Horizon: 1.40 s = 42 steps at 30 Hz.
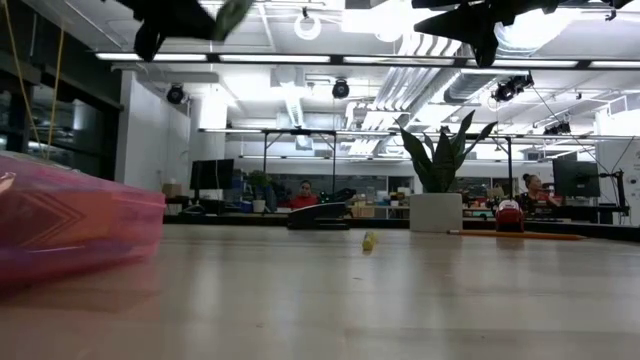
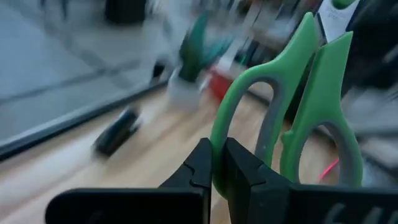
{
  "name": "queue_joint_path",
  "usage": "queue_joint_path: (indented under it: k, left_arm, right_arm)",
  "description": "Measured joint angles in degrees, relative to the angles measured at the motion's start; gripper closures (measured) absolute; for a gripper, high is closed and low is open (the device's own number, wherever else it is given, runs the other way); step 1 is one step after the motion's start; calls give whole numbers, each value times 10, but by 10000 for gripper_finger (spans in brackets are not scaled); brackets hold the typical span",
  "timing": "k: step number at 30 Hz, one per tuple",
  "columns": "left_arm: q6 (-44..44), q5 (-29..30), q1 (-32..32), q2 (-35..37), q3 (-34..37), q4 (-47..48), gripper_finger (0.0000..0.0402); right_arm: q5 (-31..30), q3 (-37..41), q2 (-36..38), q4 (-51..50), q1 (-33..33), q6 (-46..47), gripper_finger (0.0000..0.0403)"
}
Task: Pack school essentials
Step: Put the green scissors into the supply box
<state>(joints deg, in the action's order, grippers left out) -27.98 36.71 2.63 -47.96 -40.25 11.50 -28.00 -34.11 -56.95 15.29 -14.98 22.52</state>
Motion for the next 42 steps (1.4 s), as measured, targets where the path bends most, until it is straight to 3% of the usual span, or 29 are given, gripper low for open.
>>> queue_joint_path:
  k: [4, 6, 10, 16, 21, 28, 30, 33, 36, 39, 42]
  left_arm:
    - [22, 22, 40, 23, 76, -183, 401]
    - [23, 35, 57, 22, 104, -226, 401]
    - [16, 68, 74, 16, 118, -251, 401]
    - [-5, 68, 78, 16, 118, -247, 401]
    - [-176, 56, 155, 12, 118, -177, 401]
    - [-533, 208, 394, -50, 100, -34, 401]
    - [-619, 227, 447, -82, 71, 15, 401]
    - [-629, 175, 496, -132, 8, 100, 401]
    - [-582, 45, 507, -165, -74, 245, 401]
    - [-507, -56, 491, -185, -145, 408, 401]
    - [-387, -109, 462, -186, -197, 517, 401]
  right_arm:
    - [0, 0, 0, 2, 0, 0, 261]
    - [0, 0, 0, 2, 0, 0, 261]
    - [0, 0, 0, 3, 0, 0, 261]
    - [-3, 0, 0, 4, 0, 0, 261]
    - [-2, 0, 0, 4, 0, 20, 261]
    - [-2, 0, 0, 4, 0, 20, 261]
    - [-2, 0, 0, 3, 0, 20, 261]
    - [-2, 0, 0, 2, 0, 19, 261]
    - [-2, 0, 0, 1, 0, 19, 261]
    - [-2, 0, 0, 0, 0, 21, 261]
    - [-2, 0, 0, 0, 0, 22, 261]
